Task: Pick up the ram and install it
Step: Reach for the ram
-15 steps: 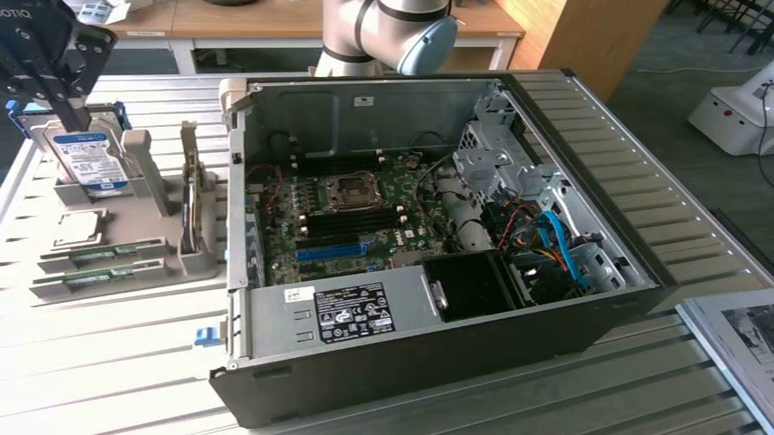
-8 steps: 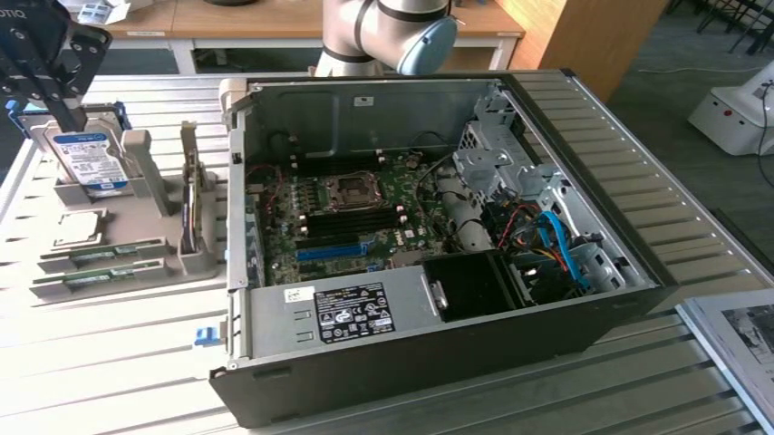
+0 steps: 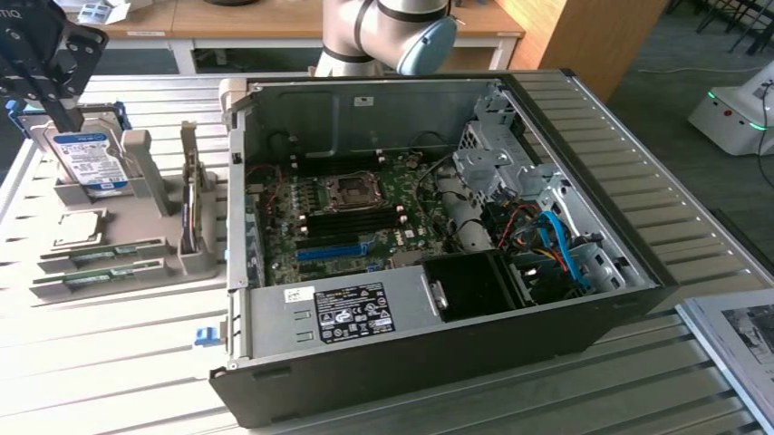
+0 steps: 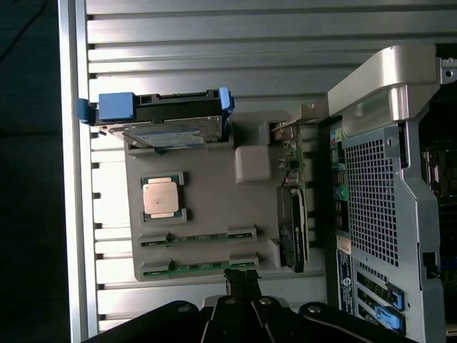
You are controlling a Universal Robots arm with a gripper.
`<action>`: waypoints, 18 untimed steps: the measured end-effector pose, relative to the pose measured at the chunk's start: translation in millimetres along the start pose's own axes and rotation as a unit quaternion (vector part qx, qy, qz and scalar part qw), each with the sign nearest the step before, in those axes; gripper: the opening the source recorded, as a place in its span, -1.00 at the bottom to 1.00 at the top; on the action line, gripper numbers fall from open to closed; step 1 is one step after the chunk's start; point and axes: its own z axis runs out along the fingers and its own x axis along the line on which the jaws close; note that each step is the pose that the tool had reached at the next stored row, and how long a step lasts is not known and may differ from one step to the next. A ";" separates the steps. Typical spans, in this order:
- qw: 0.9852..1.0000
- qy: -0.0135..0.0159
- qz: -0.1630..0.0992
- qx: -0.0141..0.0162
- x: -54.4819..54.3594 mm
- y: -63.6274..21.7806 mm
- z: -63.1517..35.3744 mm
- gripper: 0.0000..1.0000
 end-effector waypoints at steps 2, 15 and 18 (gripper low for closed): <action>1.000 0.000 0.000 0.000 1.3 -0.1 0.0 -0.80; 1.000 0.000 0.000 0.000 13.4 -1.0 0.1 -0.80; 1.000 0.000 0.000 0.000 15.9 -1.2 0.2 -0.80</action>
